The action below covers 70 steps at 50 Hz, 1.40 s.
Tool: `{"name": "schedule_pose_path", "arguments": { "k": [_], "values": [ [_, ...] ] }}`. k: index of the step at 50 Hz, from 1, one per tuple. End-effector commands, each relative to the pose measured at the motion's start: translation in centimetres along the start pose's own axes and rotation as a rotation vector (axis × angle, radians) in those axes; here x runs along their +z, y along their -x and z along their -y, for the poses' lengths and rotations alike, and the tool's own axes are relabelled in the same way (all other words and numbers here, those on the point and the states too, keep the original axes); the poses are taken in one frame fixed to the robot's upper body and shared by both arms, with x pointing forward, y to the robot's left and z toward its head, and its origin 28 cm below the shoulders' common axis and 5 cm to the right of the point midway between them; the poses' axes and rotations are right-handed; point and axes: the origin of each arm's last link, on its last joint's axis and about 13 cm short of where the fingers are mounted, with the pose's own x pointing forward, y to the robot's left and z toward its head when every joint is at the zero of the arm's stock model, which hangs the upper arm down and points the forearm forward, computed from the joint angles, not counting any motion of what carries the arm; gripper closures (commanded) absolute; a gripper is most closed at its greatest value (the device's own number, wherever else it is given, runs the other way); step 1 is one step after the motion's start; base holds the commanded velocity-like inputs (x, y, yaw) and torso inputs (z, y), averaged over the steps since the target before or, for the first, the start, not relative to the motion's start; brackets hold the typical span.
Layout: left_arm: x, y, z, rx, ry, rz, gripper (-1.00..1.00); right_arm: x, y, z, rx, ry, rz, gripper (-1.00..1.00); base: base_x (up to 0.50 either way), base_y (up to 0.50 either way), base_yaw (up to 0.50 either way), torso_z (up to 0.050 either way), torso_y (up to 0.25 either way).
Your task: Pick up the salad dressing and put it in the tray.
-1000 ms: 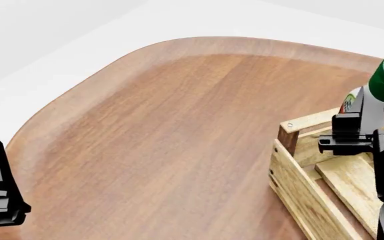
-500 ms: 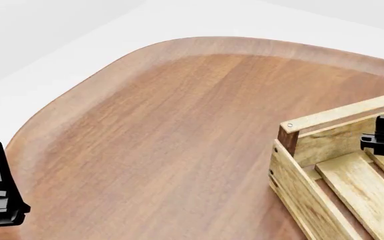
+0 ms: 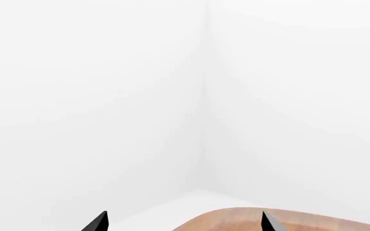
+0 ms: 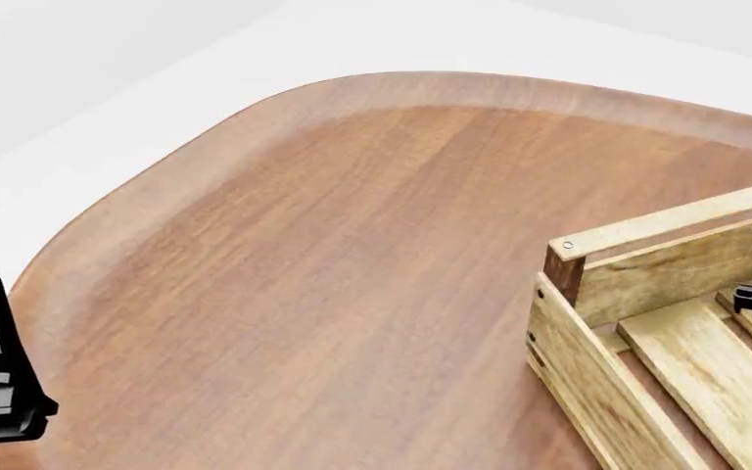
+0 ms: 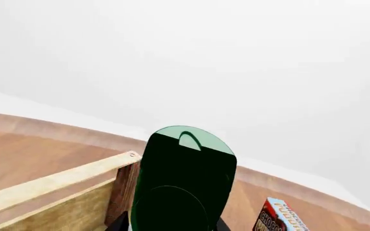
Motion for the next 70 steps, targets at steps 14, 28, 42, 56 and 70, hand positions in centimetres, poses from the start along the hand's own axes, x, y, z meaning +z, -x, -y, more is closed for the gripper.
{"name": "schedule_pose_path", "arguments": {
  "k": [14,28,42,56,70],
  "values": [
    [0.1,0.0,0.0,0.001,-0.003,0.003,-1.00,-2.8,-0.4,-0.3,-0.067,0.072,-0.049,1.00,0.00,0.00,0.00,0.000,0.001],
    [0.2,-0.1,0.0,0.003,-0.006,0.009,-1.00,-3.9,0.1,-0.3,-0.086,0.063,-0.078,1.00,0.00,0.00,0.00,0.000,0.001],
    [0.2,0.0,0.0,0.003,-0.005,0.009,-1.00,-5.3,0.8,-0.3,-0.097,0.084,-0.135,1.00,0.00,0.00,0.00,0.001,0.001],
    [0.2,0.0,-0.1,0.004,-0.006,0.010,-1.00,-6.0,1.3,-0.4,-0.106,0.104,-0.141,1.00,0.00,0.00,0.00,0.000,0.001],
    [0.4,0.0,0.0,0.001,-0.007,0.015,-1.00,-6.8,1.9,-0.7,-0.096,0.110,-0.166,1.00,0.00,0.00,0.00,0.000,0.000]
  ]
}}
